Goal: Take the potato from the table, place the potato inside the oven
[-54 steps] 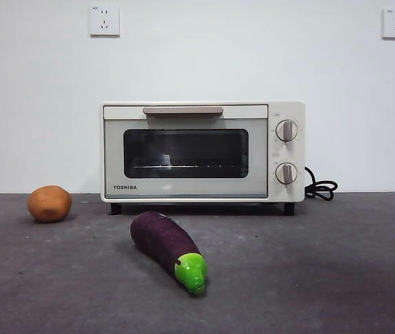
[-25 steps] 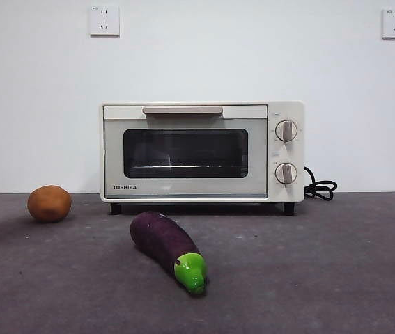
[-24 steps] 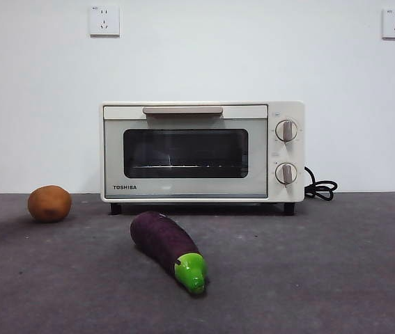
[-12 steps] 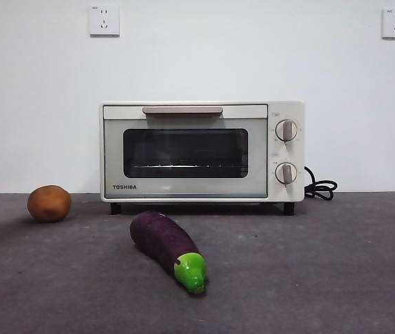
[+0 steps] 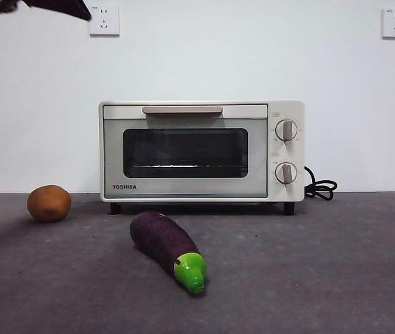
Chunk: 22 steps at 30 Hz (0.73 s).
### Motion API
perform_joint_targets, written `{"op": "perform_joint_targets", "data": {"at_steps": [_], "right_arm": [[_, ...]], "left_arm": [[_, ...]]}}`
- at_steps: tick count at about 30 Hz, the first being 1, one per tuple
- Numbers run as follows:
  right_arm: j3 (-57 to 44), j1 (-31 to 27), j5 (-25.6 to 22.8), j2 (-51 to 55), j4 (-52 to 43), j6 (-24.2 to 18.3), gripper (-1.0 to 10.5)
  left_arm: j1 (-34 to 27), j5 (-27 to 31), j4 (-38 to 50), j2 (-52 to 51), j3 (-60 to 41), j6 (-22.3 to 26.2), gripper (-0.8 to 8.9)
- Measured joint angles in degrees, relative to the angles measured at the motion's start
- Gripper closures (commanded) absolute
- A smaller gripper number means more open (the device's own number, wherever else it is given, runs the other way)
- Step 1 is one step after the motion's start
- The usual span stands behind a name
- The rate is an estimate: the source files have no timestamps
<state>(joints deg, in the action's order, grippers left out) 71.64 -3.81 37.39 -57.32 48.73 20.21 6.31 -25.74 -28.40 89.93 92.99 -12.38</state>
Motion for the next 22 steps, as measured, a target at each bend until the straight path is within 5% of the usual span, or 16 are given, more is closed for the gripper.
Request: {"op": "perform_joint_targets", "data": {"at_steps": [22], "right_arm": [[0.6, 0.0, 0.0, -0.3, 6.3, -2.6, 9.5]], "left_arm": [[8.5, -1.2, -8.7, 22.0, 19.2, 1.9, 8.19]]}}
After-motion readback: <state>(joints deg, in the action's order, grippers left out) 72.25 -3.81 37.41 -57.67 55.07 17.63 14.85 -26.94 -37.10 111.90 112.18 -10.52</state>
